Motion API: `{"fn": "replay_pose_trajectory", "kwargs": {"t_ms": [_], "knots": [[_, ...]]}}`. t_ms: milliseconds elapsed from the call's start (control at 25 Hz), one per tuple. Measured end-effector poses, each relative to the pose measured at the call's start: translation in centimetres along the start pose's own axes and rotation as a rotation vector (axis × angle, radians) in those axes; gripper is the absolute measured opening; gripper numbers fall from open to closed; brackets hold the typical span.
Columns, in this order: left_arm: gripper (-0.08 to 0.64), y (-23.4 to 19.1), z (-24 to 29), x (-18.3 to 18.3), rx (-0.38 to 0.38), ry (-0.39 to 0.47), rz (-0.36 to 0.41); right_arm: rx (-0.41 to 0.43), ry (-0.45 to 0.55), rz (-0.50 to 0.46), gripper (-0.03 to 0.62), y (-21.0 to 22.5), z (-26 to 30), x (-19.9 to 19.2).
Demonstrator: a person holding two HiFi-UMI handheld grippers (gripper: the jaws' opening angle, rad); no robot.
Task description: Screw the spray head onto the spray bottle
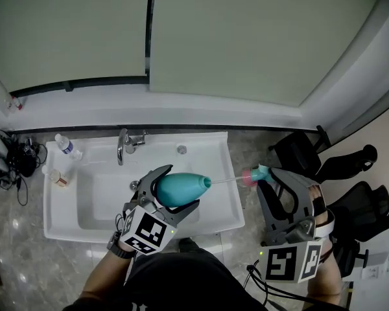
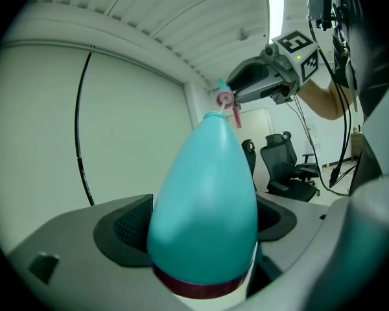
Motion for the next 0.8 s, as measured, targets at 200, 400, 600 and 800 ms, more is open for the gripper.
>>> {"fn": "replay_pose_trajectory", "kwargs": {"t_ms": [200, 400, 600, 800], "knots": [[0.434, 1.1, 0.8, -0.2, -0.061, 0.024, -0.06, 0.061, 0.009, -0.13, 0.124, -1.9, 1.4, 1.9], [0.434, 1.7, 1.2, -0.6, -0.097, 0.031, -0.1, 0.109, 0.008, -0.239, 0.124, -3.3, 2.1, 3.2], [0.434, 1.9, 1.4, -0.9, -0.1, 0.03, -0.104, 0.13, 0.0, -0.339, 0.124, -4.3, 2.8, 3.9], [0.434, 2.0, 1.5, -1.1, -0.101, 0.026, -0.119, 0.13, -0.01, -0.421, 0.126, -5.0, 3.2, 4.3]]}}
Point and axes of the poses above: the fingertips, and each gripper's own axes: z forward along the fingers, y to its right, x out of its top, the point moved 7 cm from there along -z, backward along the fingers
